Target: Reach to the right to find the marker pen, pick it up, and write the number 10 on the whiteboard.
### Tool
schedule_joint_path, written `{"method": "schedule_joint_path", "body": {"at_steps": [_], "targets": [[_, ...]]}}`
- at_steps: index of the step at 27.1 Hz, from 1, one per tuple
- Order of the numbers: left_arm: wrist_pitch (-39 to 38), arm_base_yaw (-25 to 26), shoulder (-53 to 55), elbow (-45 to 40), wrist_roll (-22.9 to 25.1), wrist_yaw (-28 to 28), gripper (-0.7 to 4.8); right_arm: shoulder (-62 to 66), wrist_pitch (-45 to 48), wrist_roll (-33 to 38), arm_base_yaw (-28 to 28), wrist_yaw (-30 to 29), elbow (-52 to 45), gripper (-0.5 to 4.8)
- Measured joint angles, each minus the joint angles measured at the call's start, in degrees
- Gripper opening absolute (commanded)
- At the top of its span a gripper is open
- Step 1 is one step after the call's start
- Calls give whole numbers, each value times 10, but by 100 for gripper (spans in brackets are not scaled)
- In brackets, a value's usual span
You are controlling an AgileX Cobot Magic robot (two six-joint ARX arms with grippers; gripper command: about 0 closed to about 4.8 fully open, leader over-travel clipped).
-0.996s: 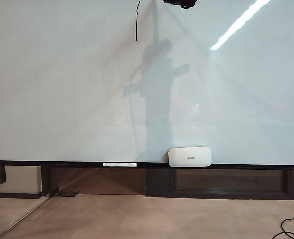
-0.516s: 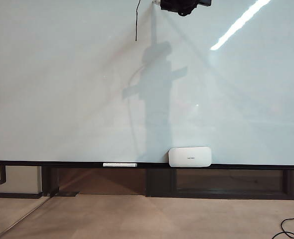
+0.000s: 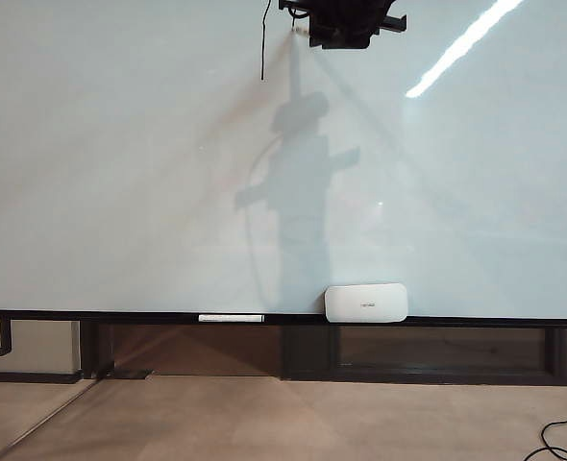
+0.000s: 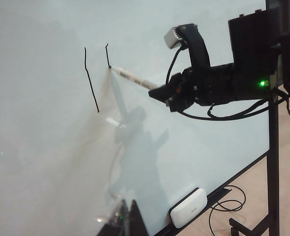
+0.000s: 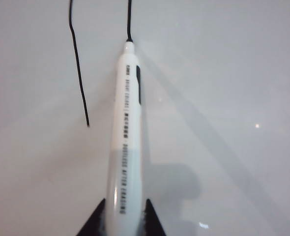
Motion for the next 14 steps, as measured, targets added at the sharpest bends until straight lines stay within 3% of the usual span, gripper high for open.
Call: {"method": "schedule_joint_path", "body": {"at_steps": [14], "targets": [[0,0,0,0,0,-9,-6,0,-51,15,1,3,-43,-4]]}}
